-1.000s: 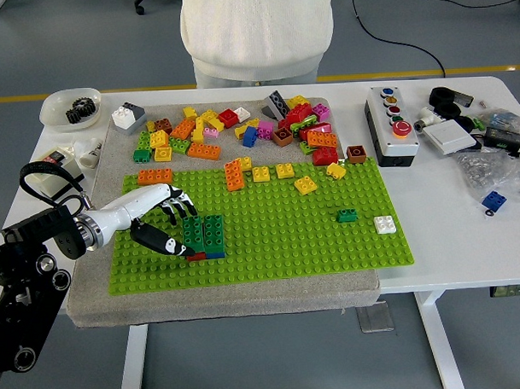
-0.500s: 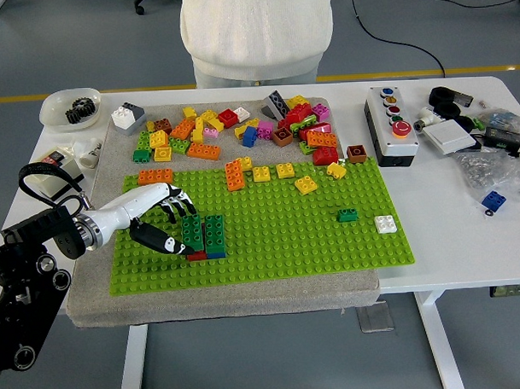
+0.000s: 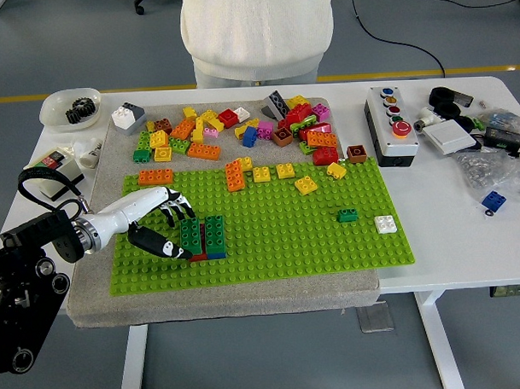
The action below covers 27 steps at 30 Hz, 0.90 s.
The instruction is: Pick up the brick,pile it on top of brick,press brick,pick up the brick,pile it on top of brick,press brick
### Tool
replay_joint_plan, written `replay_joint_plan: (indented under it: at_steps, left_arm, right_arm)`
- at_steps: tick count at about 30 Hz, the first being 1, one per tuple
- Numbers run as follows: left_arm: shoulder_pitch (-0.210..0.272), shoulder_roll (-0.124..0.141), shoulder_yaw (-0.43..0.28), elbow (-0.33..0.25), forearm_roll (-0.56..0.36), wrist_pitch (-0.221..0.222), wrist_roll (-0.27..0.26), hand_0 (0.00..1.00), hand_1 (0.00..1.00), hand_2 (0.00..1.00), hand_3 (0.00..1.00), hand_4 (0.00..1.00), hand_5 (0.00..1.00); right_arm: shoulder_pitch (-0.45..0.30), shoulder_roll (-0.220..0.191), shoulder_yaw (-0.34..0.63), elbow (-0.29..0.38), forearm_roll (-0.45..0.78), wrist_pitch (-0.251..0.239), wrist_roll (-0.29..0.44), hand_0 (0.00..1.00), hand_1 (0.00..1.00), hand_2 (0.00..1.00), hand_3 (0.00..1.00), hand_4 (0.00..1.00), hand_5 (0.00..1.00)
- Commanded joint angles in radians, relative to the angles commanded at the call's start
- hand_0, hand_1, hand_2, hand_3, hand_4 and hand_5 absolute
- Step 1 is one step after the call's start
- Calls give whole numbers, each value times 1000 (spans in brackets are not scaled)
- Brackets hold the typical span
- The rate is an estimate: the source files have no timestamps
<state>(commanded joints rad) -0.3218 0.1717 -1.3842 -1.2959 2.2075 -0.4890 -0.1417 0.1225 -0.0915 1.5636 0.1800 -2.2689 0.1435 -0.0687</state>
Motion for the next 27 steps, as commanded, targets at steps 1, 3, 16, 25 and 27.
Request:
replay_joint_plan:
  at_steps: [1,3,16,25,27]
  left_arm:
    - [0,1,1,1,0,2,-1,636,499,476,508,995,190]
    - [-1,2,2,1,-2,4,-2,636,499,475,506,996,188]
    - [-9,6,6,7,-13,20,-12,636,500,475,506,995,186]
    - [-9,7,11,1,-16,21,-21,638,500,475,505,995,185]
    - [-6,7,16,-5,-23,23,-30,641,503,475,506,996,184]
  right_arm:
    - [0,0,0,0,0,0,0,745,645,720,667,892,425]
    - [0,0,0,0,0,0,0,745,645,720,668,892,425]
    - [-2,3,-3,0,0,1,1,745,645,720,667,892,426]
    - [-3,4,-3,0,0,0,1,745,645,720,668,892,425]
    - [-4,7,-5,0,0,1,1,744,644,720,668,892,425]
